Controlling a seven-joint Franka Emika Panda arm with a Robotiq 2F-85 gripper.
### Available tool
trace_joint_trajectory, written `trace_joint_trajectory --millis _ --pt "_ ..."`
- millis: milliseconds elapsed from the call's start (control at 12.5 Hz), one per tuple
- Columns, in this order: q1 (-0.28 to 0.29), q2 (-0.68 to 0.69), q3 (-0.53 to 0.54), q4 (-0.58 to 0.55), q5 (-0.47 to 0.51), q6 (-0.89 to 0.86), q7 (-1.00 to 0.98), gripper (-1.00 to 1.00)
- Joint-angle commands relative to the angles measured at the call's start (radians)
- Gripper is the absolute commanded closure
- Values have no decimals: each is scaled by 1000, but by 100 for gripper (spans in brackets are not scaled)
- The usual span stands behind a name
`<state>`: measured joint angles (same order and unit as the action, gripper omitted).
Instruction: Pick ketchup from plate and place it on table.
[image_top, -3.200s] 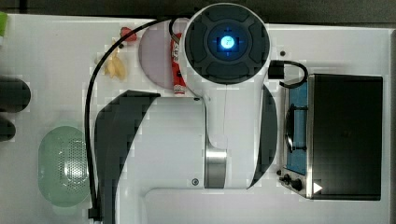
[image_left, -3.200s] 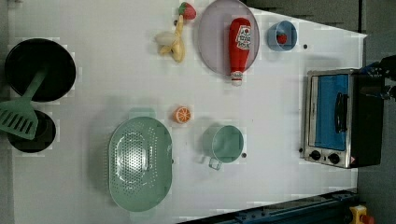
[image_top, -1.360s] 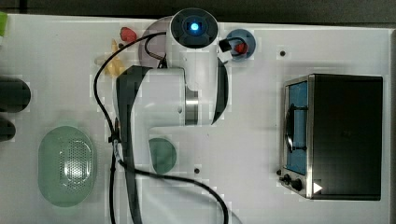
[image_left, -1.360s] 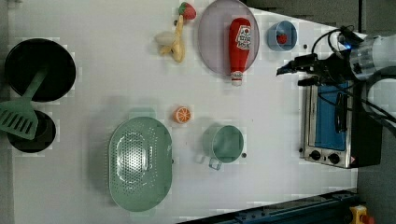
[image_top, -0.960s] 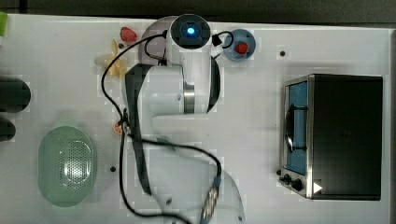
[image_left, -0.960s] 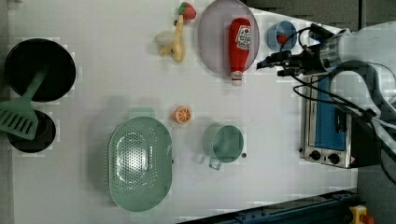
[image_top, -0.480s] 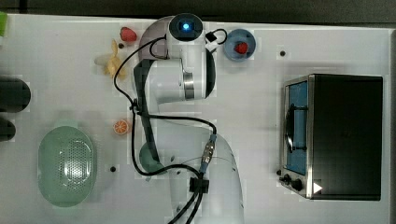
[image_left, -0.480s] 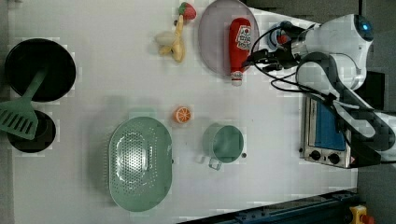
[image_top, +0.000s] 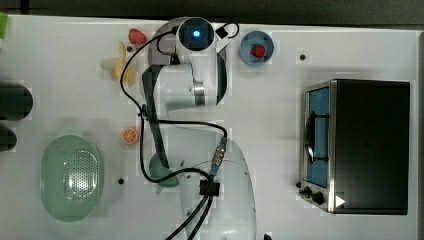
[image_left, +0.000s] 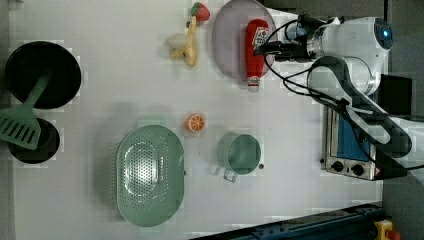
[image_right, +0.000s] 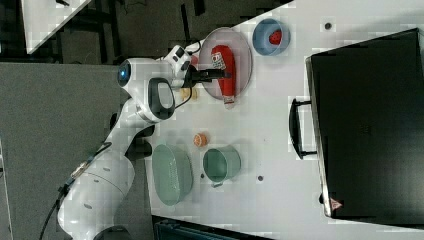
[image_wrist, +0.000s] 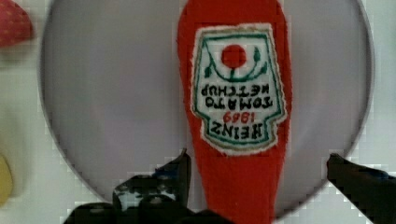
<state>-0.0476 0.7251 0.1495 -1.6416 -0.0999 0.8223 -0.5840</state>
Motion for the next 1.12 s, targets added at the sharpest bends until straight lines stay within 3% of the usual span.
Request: trace_joint_trajectory --millis 80,320,560,1120 --pt "3 52 10 15 -8 63 -27 -100" --pt "4 72 7 15 -8 93 -28 -92" --pt "4 76 6 20 -8 96 -28 -20" --pt "-4 -24 10 68 -3 9 52 -16"
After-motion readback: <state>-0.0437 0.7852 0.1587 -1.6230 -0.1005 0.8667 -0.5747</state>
